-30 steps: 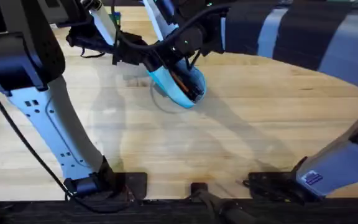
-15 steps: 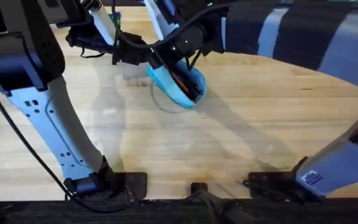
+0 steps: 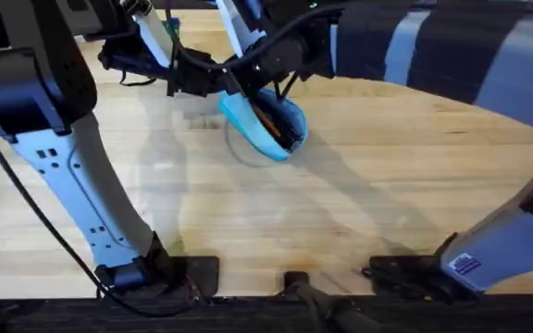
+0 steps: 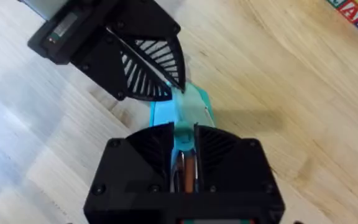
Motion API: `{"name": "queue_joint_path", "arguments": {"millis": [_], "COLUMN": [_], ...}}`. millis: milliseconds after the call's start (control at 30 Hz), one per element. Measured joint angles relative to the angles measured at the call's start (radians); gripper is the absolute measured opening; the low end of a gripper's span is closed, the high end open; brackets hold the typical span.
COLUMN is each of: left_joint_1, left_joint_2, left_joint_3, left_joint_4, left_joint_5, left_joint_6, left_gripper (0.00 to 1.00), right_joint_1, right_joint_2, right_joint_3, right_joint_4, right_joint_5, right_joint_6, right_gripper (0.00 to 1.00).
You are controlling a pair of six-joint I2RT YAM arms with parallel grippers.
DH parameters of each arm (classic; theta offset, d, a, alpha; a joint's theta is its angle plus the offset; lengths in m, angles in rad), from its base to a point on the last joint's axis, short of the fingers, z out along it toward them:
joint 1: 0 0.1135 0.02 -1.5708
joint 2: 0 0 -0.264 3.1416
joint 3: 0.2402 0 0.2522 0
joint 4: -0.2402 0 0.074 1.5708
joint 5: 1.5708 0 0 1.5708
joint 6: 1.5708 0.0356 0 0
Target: Unzip the bag, pick up the pens from the table one at a time and place them inside, then zip the bag closed.
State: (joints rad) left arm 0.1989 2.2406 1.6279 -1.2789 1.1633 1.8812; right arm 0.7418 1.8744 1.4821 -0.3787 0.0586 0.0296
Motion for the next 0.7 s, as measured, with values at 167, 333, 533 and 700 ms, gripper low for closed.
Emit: {"name": "queue_joint_path", "arguments": {"millis": [167,333,533,700], "left_joint_1": [0.000,0.000,0.000,0.000], "left_joint_2": [0.000,0.000,0.000,0.000], "left_joint_3": [0.000,0.000,0.000,0.000], "left_joint_4": [0.000,0.000,0.000,-0.004], "left_joint_5": [0.000,0.000,0.000,0.000], "left_joint_6": [0.000,0.000,0.000,0.000], "left_gripper": [0.042,0.042,0.042,0.042], "right_joint_1": [0.000,0.000,0.000,0.000], "right_joint_2": [0.000,0.000,0.000,0.000], "right_joint_3": [0.000,0.000,0.000,0.002], "right_joint_4": [0.001,0.001,-0.001,-0.019], "right_joint_5": [0.000,0.000,0.000,0.000], "right_joint_6": [0.000,0.000,0.000,0.000], "right_gripper": [0.101,0.043,0.034,0.030]}}
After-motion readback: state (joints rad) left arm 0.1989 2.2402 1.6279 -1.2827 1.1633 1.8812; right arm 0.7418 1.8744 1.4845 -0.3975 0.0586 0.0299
